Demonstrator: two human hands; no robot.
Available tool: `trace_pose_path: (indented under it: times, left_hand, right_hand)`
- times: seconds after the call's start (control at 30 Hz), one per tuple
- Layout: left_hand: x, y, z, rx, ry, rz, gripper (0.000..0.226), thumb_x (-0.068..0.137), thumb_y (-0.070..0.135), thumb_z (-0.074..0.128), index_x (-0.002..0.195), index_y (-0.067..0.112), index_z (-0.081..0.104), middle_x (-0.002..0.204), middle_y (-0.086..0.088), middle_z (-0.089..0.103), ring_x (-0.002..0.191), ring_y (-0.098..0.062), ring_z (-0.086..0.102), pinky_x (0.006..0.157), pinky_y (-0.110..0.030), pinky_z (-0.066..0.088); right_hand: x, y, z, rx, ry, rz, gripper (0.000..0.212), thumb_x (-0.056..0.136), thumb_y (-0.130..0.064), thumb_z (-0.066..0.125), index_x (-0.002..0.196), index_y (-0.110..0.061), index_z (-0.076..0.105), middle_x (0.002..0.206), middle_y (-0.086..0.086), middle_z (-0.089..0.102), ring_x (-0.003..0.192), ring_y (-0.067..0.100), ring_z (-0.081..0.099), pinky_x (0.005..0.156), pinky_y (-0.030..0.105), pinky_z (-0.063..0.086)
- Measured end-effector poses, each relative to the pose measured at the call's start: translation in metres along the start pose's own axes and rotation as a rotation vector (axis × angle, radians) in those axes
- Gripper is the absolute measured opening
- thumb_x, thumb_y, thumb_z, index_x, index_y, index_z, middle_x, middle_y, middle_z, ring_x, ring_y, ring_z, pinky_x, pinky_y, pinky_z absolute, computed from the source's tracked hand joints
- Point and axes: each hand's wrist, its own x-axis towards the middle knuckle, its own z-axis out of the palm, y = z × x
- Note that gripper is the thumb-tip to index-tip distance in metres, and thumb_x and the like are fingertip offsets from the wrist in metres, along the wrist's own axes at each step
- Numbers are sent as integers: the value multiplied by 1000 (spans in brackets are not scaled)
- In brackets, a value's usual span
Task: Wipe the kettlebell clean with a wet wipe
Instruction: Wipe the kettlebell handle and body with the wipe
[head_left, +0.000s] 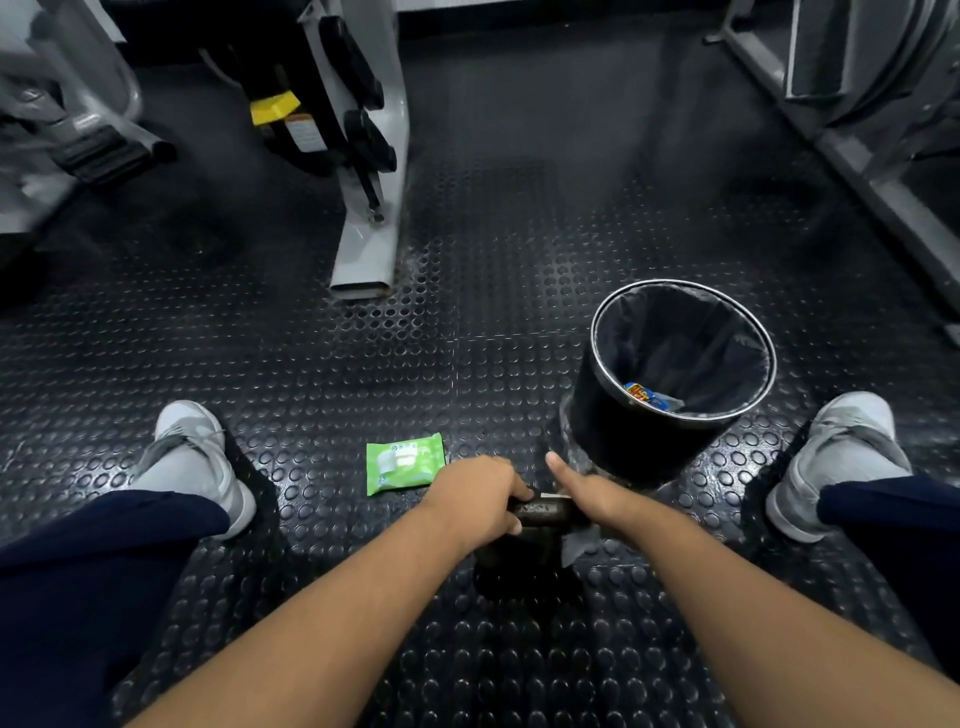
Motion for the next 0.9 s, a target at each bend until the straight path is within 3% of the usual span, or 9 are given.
trace_pose_path:
  times: [0.1, 0.17, 0.33, 0.57, 0.67, 0.73, 0.77, 0.83, 0.9]
  left_hand:
    - [1, 0, 0, 17, 9, 7, 50, 88, 40, 76, 136, 42, 63, 123, 7, 65, 115, -20, 62, 90, -33, 51]
    - [0, 0, -1, 13, 8, 8, 49, 88, 40, 76, 136, 42, 63, 122, 8, 65, 115, -19, 62, 90, -34, 52]
    - [-1, 1, -3, 3, 4, 8, 46, 88, 40, 76, 133, 43, 65, 120, 8, 64, 112, -19, 63, 83, -32, 48]
    - [2, 2, -4, 18, -11, 10, 44, 86, 40, 78, 129, 40, 67, 124, 4, 63, 116, -23, 61, 89, -34, 50]
    - [1, 4, -5, 4, -39, -6, 45, 86, 37, 78, 130, 42, 67, 117, 6, 67, 111, -21, 64, 89, -34, 53]
    - [0, 3, -6, -5, -36, -5, 44, 86, 36, 79, 129, 41, 68, 114, 8, 70, 109, -20, 66, 90, -36, 55]
    - [-1, 4, -6, 0, -31, -6, 44, 86, 35, 79, 129, 40, 68, 115, 9, 70, 109, -19, 66, 91, -36, 55]
    - [-1, 3, -6, 13, -23, -6, 47, 86, 37, 79, 132, 40, 67, 120, 8, 70, 113, -19, 65, 92, -35, 54]
    - [1, 2, -4, -2, -22, -13, 52, 86, 38, 80, 135, 40, 64, 126, 9, 68, 116, -19, 64, 92, -32, 52]
  right_hand:
    - [-6, 4, 0, -8, 14, -23, 97, 81, -90, 22, 142, -23, 56, 156, 10, 42, 144, 27, 39, 119, 42, 28]
    - [-10, 5, -1, -100, 34, -30, 108, 74, -95, 15, 143, -24, 56, 155, 12, 45, 142, 27, 42, 117, 42, 30]
    - [-19, -11, -5, -206, 50, -68, 101, 81, -90, 19, 141, -18, 56, 147, 12, 52, 133, 27, 51, 107, 38, 38]
    - [-10, -20, 2, -309, 21, -40, 114, 72, -98, 16, 145, -18, 53, 152, 13, 47, 138, 30, 46, 116, 41, 34]
    - [8, -6, 2, -134, -17, 9, 120, 53, -109, 14, 114, -24, 72, 140, 7, 59, 129, 26, 54, 114, 45, 35]
    - [26, 12, 3, -72, -28, -3, 106, 44, -112, 12, 86, -31, 66, 119, 3, 64, 113, 22, 56, 104, 41, 42]
    - [19, 12, 2, -61, -23, -2, 102, 45, -111, 11, 84, -33, 64, 116, 3, 63, 111, 21, 55, 100, 39, 43]
    - [-5, 3, -1, -32, 19, -19, 105, 61, -105, 13, 108, -30, 68, 136, 10, 60, 127, 26, 53, 112, 41, 35]
    - [-8, 2, -5, -93, 56, -12, 111, 76, -95, 16, 141, -14, 56, 153, 15, 46, 142, 30, 42, 118, 41, 28]
